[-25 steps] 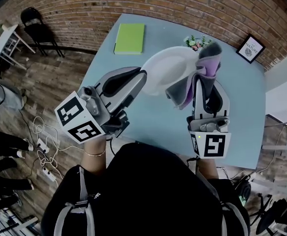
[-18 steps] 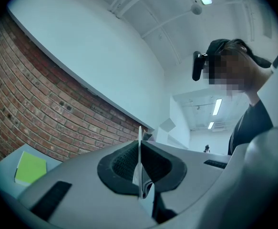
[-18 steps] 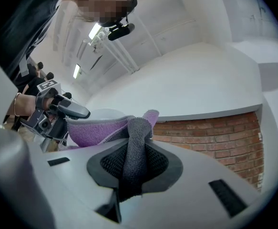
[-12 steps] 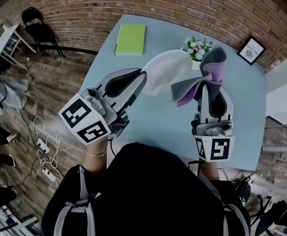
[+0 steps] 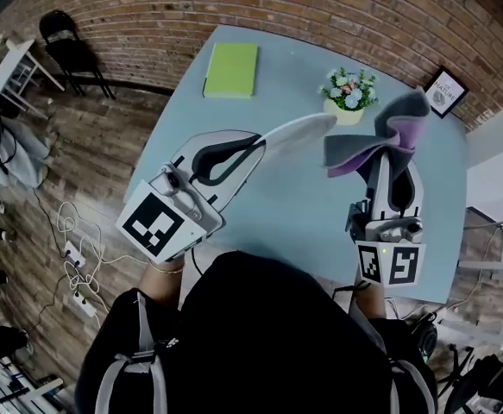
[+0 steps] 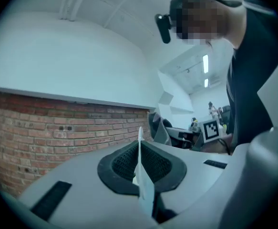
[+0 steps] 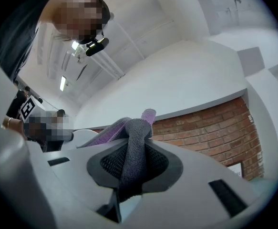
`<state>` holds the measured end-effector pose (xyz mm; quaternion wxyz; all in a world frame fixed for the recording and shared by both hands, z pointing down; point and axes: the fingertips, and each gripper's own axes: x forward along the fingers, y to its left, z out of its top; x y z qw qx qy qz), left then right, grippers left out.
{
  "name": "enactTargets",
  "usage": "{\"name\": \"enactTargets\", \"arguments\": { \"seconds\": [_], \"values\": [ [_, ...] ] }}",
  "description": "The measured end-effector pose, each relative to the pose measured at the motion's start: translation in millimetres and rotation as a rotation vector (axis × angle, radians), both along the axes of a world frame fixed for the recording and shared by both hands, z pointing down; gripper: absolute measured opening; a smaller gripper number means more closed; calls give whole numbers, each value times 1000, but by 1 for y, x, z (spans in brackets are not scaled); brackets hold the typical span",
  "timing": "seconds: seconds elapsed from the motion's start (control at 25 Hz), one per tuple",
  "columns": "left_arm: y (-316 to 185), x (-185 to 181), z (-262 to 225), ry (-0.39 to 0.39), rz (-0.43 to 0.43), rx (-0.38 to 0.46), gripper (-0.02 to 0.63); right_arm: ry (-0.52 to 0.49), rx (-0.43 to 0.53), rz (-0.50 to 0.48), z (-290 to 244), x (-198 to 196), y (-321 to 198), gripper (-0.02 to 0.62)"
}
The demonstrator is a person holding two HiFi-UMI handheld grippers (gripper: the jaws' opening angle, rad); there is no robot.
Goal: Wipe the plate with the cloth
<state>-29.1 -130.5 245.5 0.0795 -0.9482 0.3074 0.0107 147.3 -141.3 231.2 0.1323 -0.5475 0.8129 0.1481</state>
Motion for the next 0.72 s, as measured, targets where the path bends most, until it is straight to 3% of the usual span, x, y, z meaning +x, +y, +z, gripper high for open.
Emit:
{"name": "enactTargets", "arguments": {
  "seconds": [0.16, 0.72],
  "values": [
    [7, 11, 6, -247, 1, 181, 18, -22, 3, 19, -6, 9, 1, 61],
    [17, 29, 23, -599, 44, 485, 19, -69, 49, -2, -30, 7, 0, 61]
  ]
}}
